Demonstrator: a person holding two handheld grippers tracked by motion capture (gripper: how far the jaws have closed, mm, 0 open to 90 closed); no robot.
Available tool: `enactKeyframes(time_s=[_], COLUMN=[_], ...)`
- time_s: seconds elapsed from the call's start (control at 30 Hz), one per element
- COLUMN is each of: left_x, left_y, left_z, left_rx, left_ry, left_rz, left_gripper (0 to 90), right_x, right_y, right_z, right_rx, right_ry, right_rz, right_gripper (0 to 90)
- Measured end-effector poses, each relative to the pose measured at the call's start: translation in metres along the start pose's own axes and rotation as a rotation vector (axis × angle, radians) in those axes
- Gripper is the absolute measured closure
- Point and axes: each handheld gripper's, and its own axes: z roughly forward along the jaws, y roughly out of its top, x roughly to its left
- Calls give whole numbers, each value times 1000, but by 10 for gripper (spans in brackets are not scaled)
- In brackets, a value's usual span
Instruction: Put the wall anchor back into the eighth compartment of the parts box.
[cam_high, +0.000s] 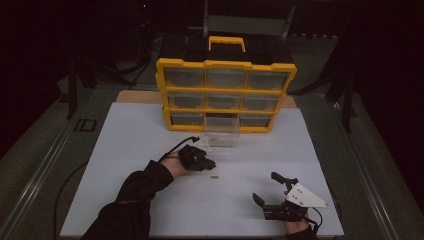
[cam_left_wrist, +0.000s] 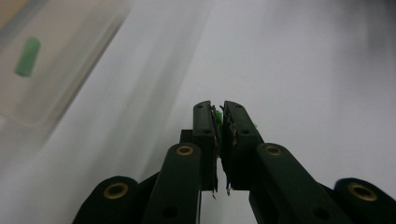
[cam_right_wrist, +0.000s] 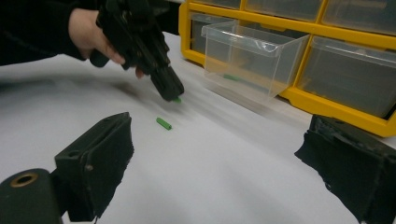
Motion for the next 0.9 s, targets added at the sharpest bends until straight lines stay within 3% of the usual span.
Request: enactKeyframes(time_s=[0.17,0.3,0.57,0.9], left_x=[1,2,8,17], left_y=[14,19,46,66], left_z=[-19,-26,-52,-69], left_rx=[3,-4,-15,-51], left_ry=[-11,-17,-24,0], left_rz=[33,36,82,85], left_gripper=[842,842,842,842], right_x=[0,-1,-2,-2], right_y=[-1,-1,-1,-1], right_z=[1,0,-2,-2], right_rx=[-5,-7,-28,-36], right_ry=[9,13,8,14], right_rz=[1,12,13,11], right_gripper=[81,81,81,81])
